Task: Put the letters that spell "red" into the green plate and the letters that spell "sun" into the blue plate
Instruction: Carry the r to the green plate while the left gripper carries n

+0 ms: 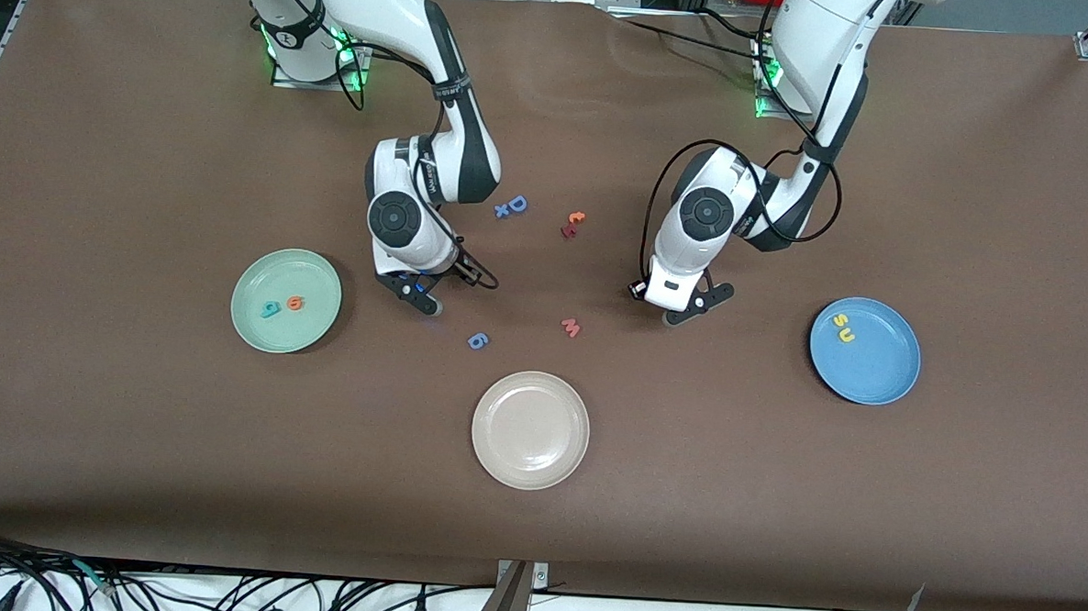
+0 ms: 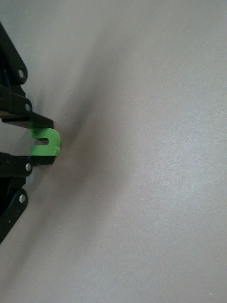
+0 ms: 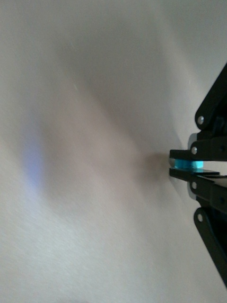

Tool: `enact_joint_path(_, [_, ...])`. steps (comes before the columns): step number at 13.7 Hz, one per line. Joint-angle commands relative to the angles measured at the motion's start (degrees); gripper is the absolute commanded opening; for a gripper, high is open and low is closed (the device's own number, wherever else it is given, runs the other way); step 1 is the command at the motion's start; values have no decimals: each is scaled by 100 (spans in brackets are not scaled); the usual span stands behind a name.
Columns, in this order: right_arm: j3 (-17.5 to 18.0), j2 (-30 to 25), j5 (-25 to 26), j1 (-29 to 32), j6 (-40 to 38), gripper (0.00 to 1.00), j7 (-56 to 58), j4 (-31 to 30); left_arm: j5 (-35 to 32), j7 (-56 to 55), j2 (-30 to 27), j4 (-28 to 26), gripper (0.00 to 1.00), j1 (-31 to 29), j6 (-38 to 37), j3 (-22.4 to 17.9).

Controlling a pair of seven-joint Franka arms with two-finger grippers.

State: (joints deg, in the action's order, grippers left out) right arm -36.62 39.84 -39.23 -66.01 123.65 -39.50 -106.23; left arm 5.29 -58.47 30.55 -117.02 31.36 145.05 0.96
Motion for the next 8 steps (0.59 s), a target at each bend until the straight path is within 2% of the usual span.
enact_joint_path(1, [-449, -300, 398, -34, -831, 0, 196, 198, -151, 2, -14, 56, 15, -68, -73, -60])
enact_joint_path(5, [-1608, -345, 469, -8, -2035, 0, 1748, 313, -160, 669, -49, 319, 15, -366, -451, -69])
enact_joint_path(7, [-2092, -240, 478, 106, -2099, 0, 2802, 313, -169, 1081, -101, 407, 15, -507, -617, -95])
enact_joint_path(8, [-2199, -187, 556, 254, -2099, 0, 3225, 313, -160, 1492, -102, 460, 15, -656, -714, -96])
